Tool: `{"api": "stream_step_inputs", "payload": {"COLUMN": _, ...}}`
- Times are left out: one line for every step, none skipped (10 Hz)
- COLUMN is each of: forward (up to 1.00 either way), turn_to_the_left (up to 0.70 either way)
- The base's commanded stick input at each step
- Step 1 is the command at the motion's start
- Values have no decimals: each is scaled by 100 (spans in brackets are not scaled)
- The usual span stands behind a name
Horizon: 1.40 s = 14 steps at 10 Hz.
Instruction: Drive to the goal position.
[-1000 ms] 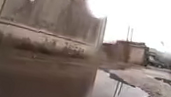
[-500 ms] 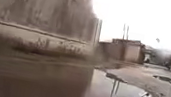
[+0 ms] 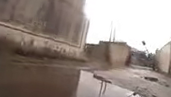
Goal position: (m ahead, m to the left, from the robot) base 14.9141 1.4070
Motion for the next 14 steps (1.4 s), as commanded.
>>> {"api": "stream_step_inputs", "payload": {"forward": 50, "turn_to_the_left": -43}}
{"api": "stream_step_inputs", "payload": {"forward": 50, "turn_to_the_left": -43}}
{"api": "stream_step_inputs", "payload": {"forward": 50, "turn_to_the_left": -43}}
{"api": "stream_step_inputs", "payload": {"forward": 50, "turn_to_the_left": -43}}
{"api": "stream_step_inputs", "payload": {"forward": 50, "turn_to_the_left": -43}}
{"api": "stream_step_inputs", "payload": {"forward": 50, "turn_to_the_left": -43}}
{"api": "stream_step_inputs", "payload": {"forward": 50, "turn_to_the_left": -43}}
{"api": "stream_step_inputs", "payload": {"forward": 50, "turn_to_the_left": -43}}
{"api": "stream_step_inputs", "payload": {"forward": 50, "turn_to_the_left": -43}}
{"api": "stream_step_inputs", "payload": {"forward": 50, "turn_to_the_left": -43}}
{"api": "stream_step_inputs", "payload": {"forward": 50, "turn_to_the_left": -43}}
{"api": "stream_step_inputs", "payload": {"forward": 50, "turn_to_the_left": -43}}
{"api": "stream_step_inputs", "payload": {"forward": 50, "turn_to_the_left": -43}}
{"api": "stream_step_inputs", "payload": {"forward": 50, "turn_to_the_left": -43}}
